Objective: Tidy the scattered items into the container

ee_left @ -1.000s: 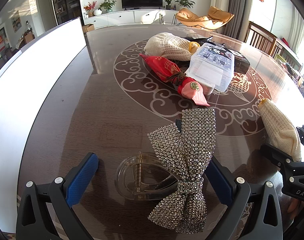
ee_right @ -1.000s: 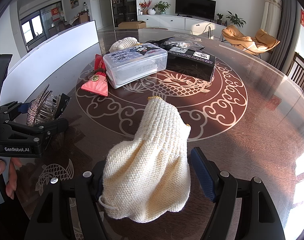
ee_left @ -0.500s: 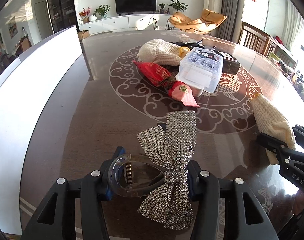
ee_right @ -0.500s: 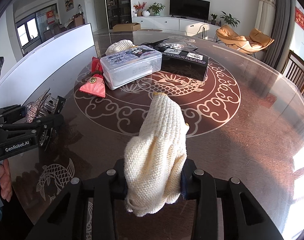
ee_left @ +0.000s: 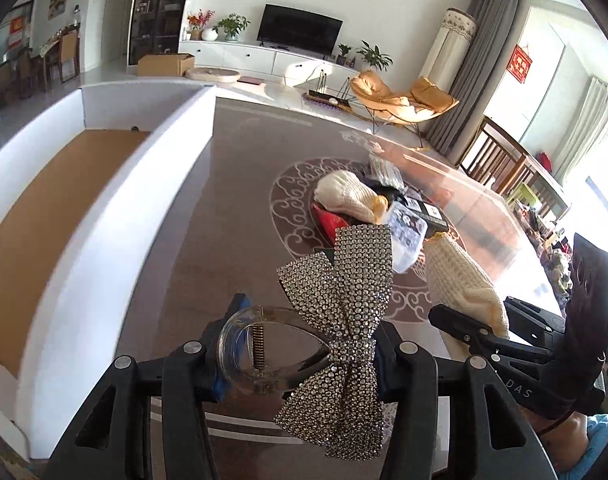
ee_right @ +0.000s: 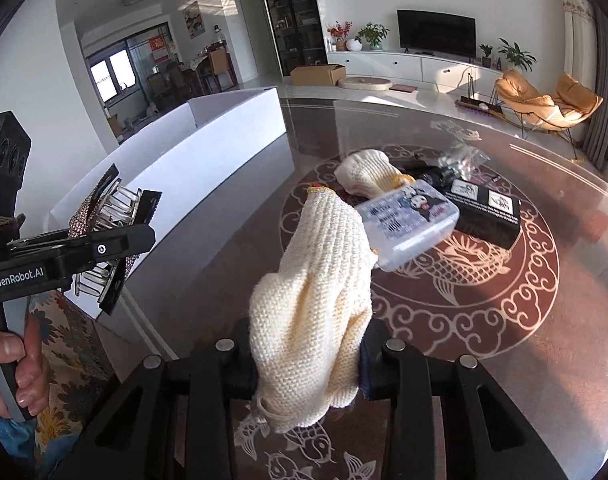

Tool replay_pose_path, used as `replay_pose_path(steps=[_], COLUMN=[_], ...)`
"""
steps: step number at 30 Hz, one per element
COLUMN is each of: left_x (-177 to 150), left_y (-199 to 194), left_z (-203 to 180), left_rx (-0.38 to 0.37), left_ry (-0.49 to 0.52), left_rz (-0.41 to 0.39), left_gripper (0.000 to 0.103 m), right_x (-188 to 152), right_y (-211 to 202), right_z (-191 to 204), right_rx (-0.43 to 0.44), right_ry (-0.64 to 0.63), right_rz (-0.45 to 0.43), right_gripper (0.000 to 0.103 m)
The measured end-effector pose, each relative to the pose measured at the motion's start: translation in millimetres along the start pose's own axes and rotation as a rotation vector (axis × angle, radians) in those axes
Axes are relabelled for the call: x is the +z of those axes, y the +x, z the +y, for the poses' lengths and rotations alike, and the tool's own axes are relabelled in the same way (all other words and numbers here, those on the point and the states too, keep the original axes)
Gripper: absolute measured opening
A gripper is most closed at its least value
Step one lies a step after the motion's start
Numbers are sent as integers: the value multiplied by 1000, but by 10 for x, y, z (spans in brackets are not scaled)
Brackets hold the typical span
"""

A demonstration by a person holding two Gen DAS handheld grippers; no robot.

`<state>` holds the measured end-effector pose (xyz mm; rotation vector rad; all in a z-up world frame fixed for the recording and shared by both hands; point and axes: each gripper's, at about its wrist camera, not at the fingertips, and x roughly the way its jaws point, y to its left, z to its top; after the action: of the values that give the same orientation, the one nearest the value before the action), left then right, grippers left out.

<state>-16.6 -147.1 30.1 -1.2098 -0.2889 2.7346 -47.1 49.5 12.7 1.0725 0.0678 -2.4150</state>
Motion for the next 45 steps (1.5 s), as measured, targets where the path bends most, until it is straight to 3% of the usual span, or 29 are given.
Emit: replay_pose_path(steps=[4,9,11,16,21,23,24,25,31,42,45], left_x=[324,440,423,404,404,404,394,400,401,388,390], left_y=[-324,-228,-108,161,292,348,371,379,390,351,234], left_z=[743,1639,1882,2172,2211,2238,2257,2266,2318,2355,2294], left_rx=[157,320,354,383,399,390,386,391,395,399,425], left_ry=[-73,-198,-244,-325,-352,-364,-374,-380,-429,-460,-441], left_rz=[-62,-8,30,108,139,165,181,194,183,157,96], left_gripper=[52,52,52,52,53,62,76,84,96,96,96], right_x=[647,1294,1484,1700,1761,1764,1756,1744,1720,1742,1717], right_y=[237,802,1103,1732,2107,2227,2294,2336,2320,1879,1575], right_z=[691,1576,1840,2256,2291,2266,2247,2225,2050,1986,1913], right_rx=[119,239,272,236,193,197,198,192,180,183,196], right_ry=[-98,-180,-184,-235,-224,-210,-204,-201,-150,-150,-147], right_rz=[-27,-33,-11,65,141,187,214,225,186,84,21], right_gripper=[35,35,35,36,40,46,51,53,55,55,55])
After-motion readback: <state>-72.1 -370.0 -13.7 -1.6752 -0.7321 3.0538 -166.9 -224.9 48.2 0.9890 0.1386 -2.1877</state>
